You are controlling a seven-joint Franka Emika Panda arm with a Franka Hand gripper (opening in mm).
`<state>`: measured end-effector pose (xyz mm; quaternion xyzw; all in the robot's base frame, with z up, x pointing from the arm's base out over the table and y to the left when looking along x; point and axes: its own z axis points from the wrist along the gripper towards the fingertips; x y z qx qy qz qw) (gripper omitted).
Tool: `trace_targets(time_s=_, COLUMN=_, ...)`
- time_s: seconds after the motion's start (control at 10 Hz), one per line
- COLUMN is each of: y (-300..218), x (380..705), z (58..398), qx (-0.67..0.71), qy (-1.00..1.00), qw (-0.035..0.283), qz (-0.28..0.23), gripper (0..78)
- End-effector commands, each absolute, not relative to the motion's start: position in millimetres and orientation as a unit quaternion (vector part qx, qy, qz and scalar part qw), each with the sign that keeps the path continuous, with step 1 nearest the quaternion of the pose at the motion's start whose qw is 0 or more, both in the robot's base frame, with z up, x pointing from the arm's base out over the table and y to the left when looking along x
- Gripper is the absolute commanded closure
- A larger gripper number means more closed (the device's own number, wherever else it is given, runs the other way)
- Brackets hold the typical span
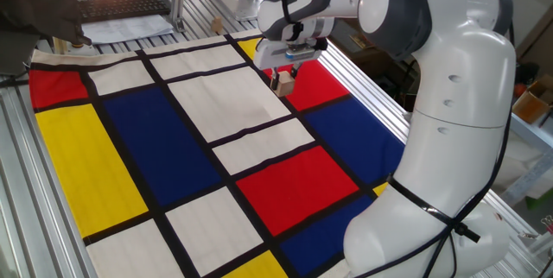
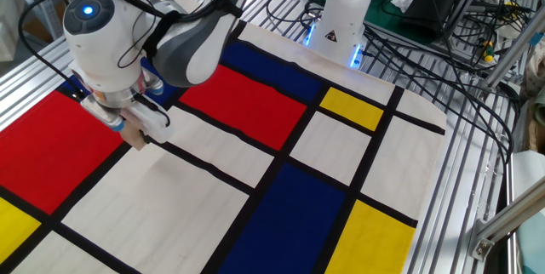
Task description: Pick up the small block on the left and move it to the right
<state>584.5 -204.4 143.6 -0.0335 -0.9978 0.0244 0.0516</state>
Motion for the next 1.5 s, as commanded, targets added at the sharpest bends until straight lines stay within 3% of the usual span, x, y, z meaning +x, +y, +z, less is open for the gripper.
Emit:
trace_targets(time_s=0.1, y=-204.8, x=586.8, z=145.7, qx=0.042, qy=-0.998, qw=0.041, qz=0.038, gripper=76.4)
trace_targets(time_s=0.6, y=-204.8, x=586.8, z=145.7, qx=0.042, qy=-0.998, qw=0.049, qz=0.021, gripper=76.4)
trace_targets(time_s=1.1, y=-204.8, x=586.8, z=145.7, qx=0.059, qy=-0.995, qw=0.078, qz=0.021, gripper=76.4)
trace_targets(time_s=1.5, y=-204.8, x=586.8, z=145.7, qx=0.037, qy=-0.996, qw=0.076, qz=0.013, gripper=76.4)
